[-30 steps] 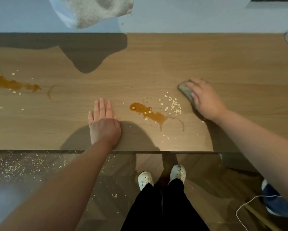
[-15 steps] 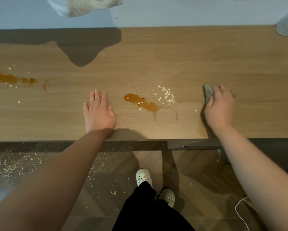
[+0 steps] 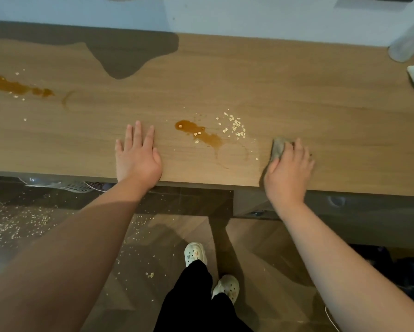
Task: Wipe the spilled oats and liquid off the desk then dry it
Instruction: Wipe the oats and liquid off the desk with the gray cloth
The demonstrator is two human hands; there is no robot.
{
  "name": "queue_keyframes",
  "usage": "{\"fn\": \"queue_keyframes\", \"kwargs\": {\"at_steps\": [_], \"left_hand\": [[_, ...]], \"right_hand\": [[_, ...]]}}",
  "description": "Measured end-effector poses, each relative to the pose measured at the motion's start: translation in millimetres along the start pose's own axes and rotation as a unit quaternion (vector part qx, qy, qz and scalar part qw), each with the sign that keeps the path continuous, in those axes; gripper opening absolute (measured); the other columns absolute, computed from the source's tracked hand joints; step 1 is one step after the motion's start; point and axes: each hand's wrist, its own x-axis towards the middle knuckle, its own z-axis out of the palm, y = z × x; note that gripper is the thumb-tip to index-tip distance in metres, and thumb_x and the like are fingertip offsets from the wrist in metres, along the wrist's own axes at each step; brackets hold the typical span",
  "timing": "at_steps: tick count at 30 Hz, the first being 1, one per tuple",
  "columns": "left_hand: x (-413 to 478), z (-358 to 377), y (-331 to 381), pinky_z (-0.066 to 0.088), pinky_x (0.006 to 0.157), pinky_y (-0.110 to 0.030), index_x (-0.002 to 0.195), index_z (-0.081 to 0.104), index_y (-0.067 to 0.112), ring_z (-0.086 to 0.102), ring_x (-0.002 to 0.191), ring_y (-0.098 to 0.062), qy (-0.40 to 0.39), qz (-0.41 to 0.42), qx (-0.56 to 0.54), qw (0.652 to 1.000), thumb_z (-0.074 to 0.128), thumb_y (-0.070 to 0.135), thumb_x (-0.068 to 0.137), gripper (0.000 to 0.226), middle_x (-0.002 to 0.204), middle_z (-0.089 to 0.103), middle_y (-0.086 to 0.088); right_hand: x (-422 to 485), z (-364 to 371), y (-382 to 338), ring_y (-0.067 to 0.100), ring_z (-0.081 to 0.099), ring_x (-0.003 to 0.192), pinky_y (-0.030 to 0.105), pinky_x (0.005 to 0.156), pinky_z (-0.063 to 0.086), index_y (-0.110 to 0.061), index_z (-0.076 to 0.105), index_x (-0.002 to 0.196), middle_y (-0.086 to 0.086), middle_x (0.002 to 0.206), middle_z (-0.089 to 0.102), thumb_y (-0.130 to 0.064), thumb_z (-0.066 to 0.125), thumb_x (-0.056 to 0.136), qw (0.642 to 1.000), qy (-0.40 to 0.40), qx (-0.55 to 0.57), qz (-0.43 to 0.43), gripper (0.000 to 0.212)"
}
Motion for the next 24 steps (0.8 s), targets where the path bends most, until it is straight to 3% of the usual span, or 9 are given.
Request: {"fn": "queue_keyframes", "kwargs": {"at_steps": [3,7,10,13,16,19,24], "left_hand": [[0,1,-1,0.005,0.122,-0.048,0.157,0.006,0.023,-0.006,0.151,-0.024,0.002,0.003,0.004,1.0,0.024,0.032,0.101,0.059,0.164,-0.003,-0.006],[0,0,-2,0.004,0.122,-0.047,0.157,0.003,0.023,-0.007,0.151,-0.023,0.003,0.0,0.0,1.0,0.021,0.036,0.102,0.059,0.164,-0.004,-0.006],[-1,1,-2,0.004,0.122,-0.046,0.156,0.003,0.023,-0.006,0.151,-0.023,0.007,-0.001,-0.002,1.0,0.019,0.041,0.102,0.06,0.164,-0.003,-0.005],[-1,0,-2,0.004,0.122,-0.046,0.156,0.002,0.022,-0.007,0.151,-0.023,0.002,0.003,0.001,1.0,0.019,0.043,0.101,0.062,0.164,-0.004,-0.005],[1,0,-1,0.001,0.121,-0.048,0.156,-0.002,0.021,-0.01,0.15,-0.023,-0.008,-0.01,0.001,1.0,0.019,0.044,0.101,0.063,0.164,-0.008,-0.005],[10,-4,3,-0.001,0.12,-0.053,0.156,-0.003,0.017,-0.011,0.15,-0.025,-0.022,-0.114,-0.048,0.992,0.017,0.042,0.102,0.063,0.163,-0.01,-0.008],[10,-2,11,0.001,0.118,-0.057,0.156,0.001,0.022,-0.009,0.15,-0.03,0.005,-0.123,-0.038,0.992,0.016,0.044,0.101,0.061,0.163,-0.006,-0.013]], "right_hand": [[-20,16,-43,0.035,0.016,0.148,0.052,0.121,0.012,-0.009,0.029,0.15,0.013,0.161,0.019,-0.029,0.029,0.1,0.998,-0.029,-0.015,-0.05,0.054],[-11,11,-21,0.031,0.012,0.149,0.05,0.121,0.009,-0.011,0.027,0.152,0.012,0.163,0.013,-0.033,0.022,0.1,0.992,-0.04,-0.053,-0.103,0.056],[0,4,6,0.035,0.018,0.147,0.054,0.12,0.012,-0.008,0.033,0.149,0.014,0.161,0.017,-0.027,0.031,0.101,1.0,0.003,-0.027,0.002,0.051],[3,13,-25,0.038,0.02,0.146,0.055,0.119,0.014,-0.006,0.032,0.149,0.015,0.16,0.022,-0.025,0.037,0.1,0.997,0.018,-0.002,0.076,0.052],[-2,24,-67,0.036,0.017,0.147,0.05,0.12,0.009,-0.009,0.026,0.153,0.012,0.161,0.018,-0.029,0.034,0.102,0.999,-0.019,-0.012,-0.028,0.055],[7,21,-56,0.031,0.012,0.149,0.047,0.12,0.006,-0.012,0.02,0.154,0.01,0.163,0.012,-0.03,0.029,0.103,0.994,-0.045,-0.032,-0.094,0.055],[48,9,-15,0.035,0.02,0.146,0.053,0.12,0.014,-0.007,0.029,0.151,0.015,0.16,0.021,-0.024,0.035,0.102,0.998,0.019,-0.009,0.057,0.052]]}}
